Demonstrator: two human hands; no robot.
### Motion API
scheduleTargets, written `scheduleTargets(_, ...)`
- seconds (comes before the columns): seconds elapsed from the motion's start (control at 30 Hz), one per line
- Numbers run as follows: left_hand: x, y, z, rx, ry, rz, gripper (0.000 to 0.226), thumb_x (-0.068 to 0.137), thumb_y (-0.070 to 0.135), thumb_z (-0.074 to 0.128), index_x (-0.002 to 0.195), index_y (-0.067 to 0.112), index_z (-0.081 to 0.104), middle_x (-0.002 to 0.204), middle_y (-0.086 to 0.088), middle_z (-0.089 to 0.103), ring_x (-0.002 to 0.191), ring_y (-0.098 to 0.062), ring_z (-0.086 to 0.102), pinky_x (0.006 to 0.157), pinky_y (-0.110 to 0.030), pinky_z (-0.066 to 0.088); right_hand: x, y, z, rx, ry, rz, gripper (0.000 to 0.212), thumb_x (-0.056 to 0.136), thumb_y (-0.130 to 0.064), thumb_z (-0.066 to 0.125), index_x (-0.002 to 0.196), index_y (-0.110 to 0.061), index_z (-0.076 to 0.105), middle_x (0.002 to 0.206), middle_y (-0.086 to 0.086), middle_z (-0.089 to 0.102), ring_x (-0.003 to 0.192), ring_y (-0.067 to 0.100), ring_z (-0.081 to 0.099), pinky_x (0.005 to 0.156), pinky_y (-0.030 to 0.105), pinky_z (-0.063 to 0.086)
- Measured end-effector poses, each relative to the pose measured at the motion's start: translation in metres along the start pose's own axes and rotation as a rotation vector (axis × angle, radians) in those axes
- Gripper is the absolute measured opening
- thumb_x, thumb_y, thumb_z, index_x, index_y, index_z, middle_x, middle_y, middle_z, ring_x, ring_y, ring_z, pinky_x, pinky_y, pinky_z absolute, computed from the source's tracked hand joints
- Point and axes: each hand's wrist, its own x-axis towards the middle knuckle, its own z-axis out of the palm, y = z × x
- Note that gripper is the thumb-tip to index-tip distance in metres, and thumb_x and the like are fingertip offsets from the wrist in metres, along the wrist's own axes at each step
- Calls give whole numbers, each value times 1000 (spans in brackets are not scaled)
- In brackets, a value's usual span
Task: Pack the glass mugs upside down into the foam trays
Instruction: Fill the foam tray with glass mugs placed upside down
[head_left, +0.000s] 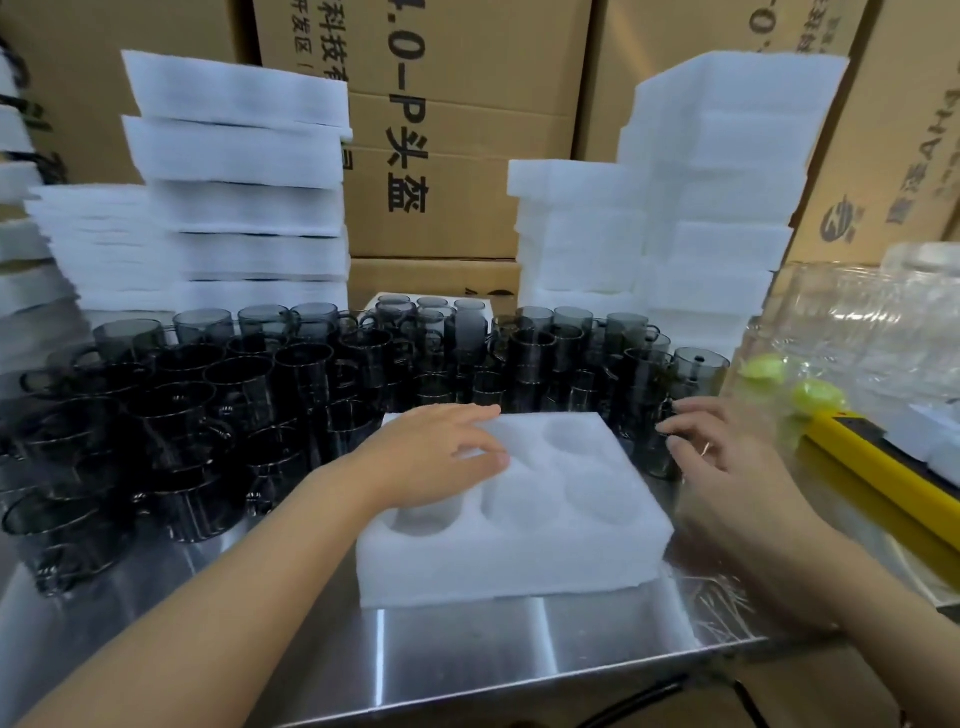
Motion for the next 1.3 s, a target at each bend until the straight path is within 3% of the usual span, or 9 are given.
scheduleTargets(0.1, 0, -1, 1, -7, -8, -4, 29, 93, 58, 40, 113, 51, 60, 150, 31, 24, 132, -1, 29, 106, -25, 26, 6, 16, 0, -422, -30, 49, 18, 85, -37, 62, 100, -29, 67, 124, -3, 52, 113, 20, 45, 97, 44, 35)
scheduleTargets(0.27, 0, 1, 0, -16, -11, -4, 28, 93, 57, 40, 112, 51, 60, 150, 31, 24, 133, 0, 29, 108, -26, 26, 1, 12, -4, -473, -56, -15, 6, 83, -26, 68, 88, -24, 68, 113, 0, 61, 105, 26, 45, 77, 32, 21)
scheduleTargets(0.47, 0, 2, -1, -115, 26, -29, 22, 90, 54, 51, 106, 48, 65, 148, 29, 30, 137, 2, 27, 115, -30, 24, -1, -31, -8, -337, 107, -159, 5, 86, -23, 62, 88, -20, 66, 112, -2, 58, 104, 26, 48, 90, 43, 30)
scheduleTargets(0.57, 0, 3, -1, -99, 43, -33, 23, 90, 54, 52, 105, 45, 66, 148, 28, 31, 136, 1, 28, 114, -28, 19, 8, -64, -9, -209, 153, -235, 10, 87, -23, 62, 90, -15, 68, 116, 0, 56, 107, 21, 46, 93, 30, 25)
scheduleTargets(0.7, -1, 2, -1, -132, 59, -54, 37, 87, 54, 56, 121, 40, 61, 147, 27, 35, 135, 1, 32, 113, -28, 24, 32, -105, 2, 127, 37, -232, 4, 87, -17, 65, 84, -19, 63, 126, -7, 41, 110, 1, 44, 93, 17, 31)
scheduleTargets(0.9, -3, 4, -3, -289, 80, -108, 84, 80, 52, 67, 149, 31, 22, 145, 23, 41, 132, -3, 40, 109, -27, 32, 71, -141, 35, 321, -182, -184, 14, 83, -26, 70, 73, -28, 60, 131, -12, 44, 112, 0, 50, 85, 12, 37)
scheduleTargets(0.97, -3, 5, -2, -228, 95, -105, 80, 81, 53, 65, 148, 30, 27, 146, 20, 40, 133, -4, 39, 110, -27, 32, 81, -146, 49, 397, -193, -149, 17, 82, -25, 71, 70, -28, 60, 124, -13, 48, 113, 4, 51, 84, 8, 33)
scheduleTargets(1.17, -2, 3, 1, -220, 173, -74, 67, 79, 53, 67, 139, 38, 42, 138, 21, 50, 127, -3, 46, 103, -23, 39, 88, -143, 91, 362, -75, -172, 19, 80, -26, 72, 69, -21, 58, 125, -10, 46, 110, 4, 50, 93, 30, 42)
scheduleTargets(1.3, 2, -2, 5, -277, 318, -54, 59, 80, 43, 70, 134, 28, 52, 131, 15, 54, 124, -2, 46, 105, -21, 35, 79, -130, 92, 505, -53, -221, 18, 81, -17, 71, 69, -13, 57, 131, -12, 41, 102, -17, 48, 69, 11, 44)
